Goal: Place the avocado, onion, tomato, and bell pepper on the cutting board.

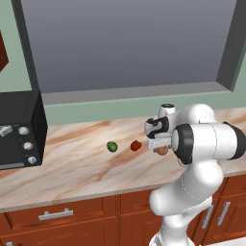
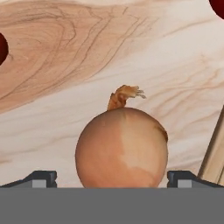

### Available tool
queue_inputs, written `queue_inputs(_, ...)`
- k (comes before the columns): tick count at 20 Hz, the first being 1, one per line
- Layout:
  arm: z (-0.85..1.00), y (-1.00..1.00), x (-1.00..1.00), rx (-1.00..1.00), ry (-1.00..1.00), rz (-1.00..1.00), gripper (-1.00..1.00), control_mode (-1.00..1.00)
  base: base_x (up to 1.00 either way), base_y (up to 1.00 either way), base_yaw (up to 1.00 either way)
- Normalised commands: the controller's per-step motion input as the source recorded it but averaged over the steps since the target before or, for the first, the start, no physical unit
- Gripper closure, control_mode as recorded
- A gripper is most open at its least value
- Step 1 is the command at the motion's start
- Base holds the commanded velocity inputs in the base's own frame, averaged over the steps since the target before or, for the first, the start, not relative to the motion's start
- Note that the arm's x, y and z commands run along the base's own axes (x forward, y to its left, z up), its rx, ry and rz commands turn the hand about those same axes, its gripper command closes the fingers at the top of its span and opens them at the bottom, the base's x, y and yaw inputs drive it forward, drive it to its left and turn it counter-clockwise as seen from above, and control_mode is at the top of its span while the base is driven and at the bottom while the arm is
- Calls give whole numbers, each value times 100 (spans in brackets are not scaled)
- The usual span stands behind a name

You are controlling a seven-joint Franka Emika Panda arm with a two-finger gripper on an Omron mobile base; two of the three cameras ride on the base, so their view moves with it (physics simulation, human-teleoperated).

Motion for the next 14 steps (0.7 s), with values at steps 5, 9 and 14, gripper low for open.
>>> queue_inputs(5, -19, 0, 3, 0, 0, 0, -100, -100, 0, 0, 0)
queue_inputs(9, -12, 0, 0, 0, 0, 0, 100, -100, 0, 0, 0)
queue_inputs(14, 0, -2, 0, 0, 0, 0, 100, -100, 0, 0, 0)
